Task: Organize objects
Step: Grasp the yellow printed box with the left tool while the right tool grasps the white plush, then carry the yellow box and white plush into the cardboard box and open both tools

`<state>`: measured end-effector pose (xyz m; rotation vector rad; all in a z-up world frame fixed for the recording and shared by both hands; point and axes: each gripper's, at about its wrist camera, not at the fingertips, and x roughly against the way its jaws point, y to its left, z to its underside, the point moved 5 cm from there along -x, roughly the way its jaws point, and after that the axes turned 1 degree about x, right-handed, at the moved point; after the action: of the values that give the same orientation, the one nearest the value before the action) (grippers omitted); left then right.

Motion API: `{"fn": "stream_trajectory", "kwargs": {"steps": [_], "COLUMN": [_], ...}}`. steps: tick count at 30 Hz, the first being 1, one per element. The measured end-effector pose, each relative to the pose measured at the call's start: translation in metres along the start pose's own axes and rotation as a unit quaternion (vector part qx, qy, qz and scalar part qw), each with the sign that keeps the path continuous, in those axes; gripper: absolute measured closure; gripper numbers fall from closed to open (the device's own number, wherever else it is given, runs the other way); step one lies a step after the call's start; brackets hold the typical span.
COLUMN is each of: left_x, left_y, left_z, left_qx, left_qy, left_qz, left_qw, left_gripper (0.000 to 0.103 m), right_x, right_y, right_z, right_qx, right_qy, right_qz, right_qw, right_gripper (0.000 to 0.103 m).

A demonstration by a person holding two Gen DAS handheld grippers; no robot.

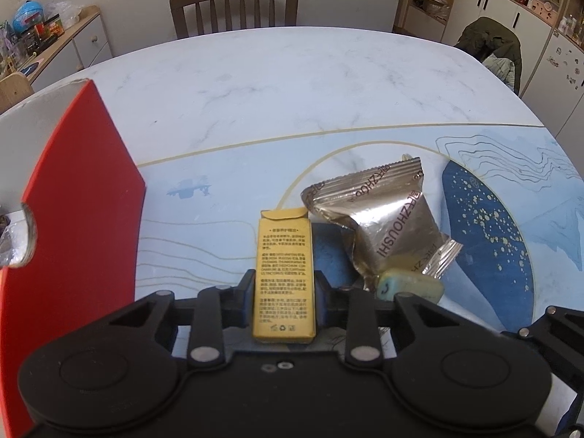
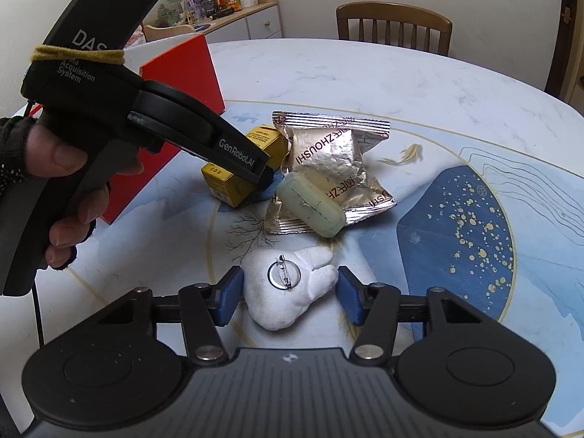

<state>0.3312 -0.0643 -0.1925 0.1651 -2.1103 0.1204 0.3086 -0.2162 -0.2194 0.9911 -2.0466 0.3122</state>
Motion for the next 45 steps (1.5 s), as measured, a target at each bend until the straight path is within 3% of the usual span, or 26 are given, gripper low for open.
{"fn": "stream_trajectory", "kwargs": {"steps": [10, 27, 45], "left_x": [0.024, 0.107, 0.178], "left_y": [0.004, 0.01, 0.076], "left_z": [0.008, 0.023, 0.039], "left_qx": [0.008, 0.007, 0.016], "left_qy": [0.001, -0.033, -0.073], "left_qz": [0.016, 0.079, 0.071], "left_qw": [0.9998, 0.9963, 0.9947], "left_gripper": [0.074, 0.074, 0.074], "right_x": [0.018, 0.079, 0.124], "right_y": [0.008, 0.018, 0.088], "right_z": [-0.002, -0.019, -0.061], "right_qx": [-0.001, -0.012, 0.031], "right_qy": [-0.01, -0.064, -0.105], "right_qz": [-0.004, 0.004, -0.008], "right_qw": [1.0, 0.998, 0.994], "right_gripper": [0.05, 0.052, 0.052]}}
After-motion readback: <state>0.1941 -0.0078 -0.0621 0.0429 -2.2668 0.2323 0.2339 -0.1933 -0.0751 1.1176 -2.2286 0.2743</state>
